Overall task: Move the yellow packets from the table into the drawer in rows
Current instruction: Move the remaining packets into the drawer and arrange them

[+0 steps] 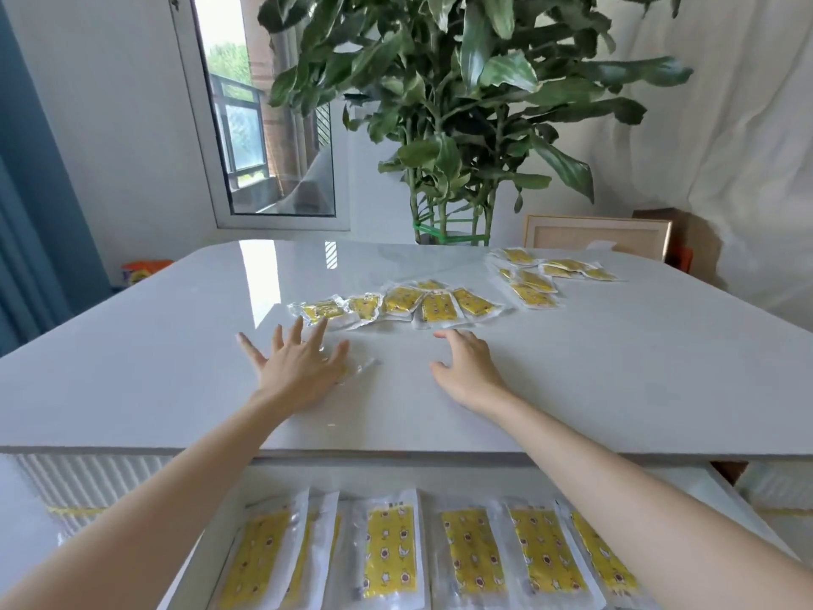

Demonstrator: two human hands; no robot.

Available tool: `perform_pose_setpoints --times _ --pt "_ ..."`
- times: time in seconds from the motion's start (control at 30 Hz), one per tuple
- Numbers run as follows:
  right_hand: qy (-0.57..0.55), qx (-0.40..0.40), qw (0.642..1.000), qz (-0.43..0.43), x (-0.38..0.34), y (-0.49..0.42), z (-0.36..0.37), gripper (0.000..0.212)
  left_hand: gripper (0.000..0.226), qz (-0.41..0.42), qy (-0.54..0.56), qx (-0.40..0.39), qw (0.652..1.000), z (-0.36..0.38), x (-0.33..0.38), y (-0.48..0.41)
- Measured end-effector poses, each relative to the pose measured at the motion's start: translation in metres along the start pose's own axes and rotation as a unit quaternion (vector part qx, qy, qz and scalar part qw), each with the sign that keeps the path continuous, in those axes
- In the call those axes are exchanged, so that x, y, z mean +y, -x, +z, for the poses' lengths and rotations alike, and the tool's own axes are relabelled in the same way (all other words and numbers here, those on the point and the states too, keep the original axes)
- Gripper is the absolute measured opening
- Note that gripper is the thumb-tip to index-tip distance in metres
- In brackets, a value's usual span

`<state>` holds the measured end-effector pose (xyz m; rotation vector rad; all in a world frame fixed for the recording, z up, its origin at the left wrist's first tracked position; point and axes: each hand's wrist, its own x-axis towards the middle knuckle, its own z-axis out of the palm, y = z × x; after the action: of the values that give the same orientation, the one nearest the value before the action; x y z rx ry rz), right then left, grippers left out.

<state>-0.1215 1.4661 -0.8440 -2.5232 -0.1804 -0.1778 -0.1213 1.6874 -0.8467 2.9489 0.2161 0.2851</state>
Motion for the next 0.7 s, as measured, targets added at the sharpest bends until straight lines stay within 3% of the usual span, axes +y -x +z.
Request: perform_pose_setpoints --times 0.13,0.37,0.7 --pt "0.051 0.024 0.998 -0.032 0.003 -0.040 0.013 0.057 0.064 0.014 -0.005 -0.004 1.000 0.010 0.009 -0.039" --pt "0.181 0.017 0.983 0.002 0.011 -0.098 0.029 0.060 0.067 0.040 0.035 -0.044 0.998 0.028 0.020 -0.082" --pt "0.165 0.025 0.986 -0.008 0.014 -0.073 0.026 0.054 0.050 0.046 0.046 -0.013 0.998 0.020 0.021 -0.050"
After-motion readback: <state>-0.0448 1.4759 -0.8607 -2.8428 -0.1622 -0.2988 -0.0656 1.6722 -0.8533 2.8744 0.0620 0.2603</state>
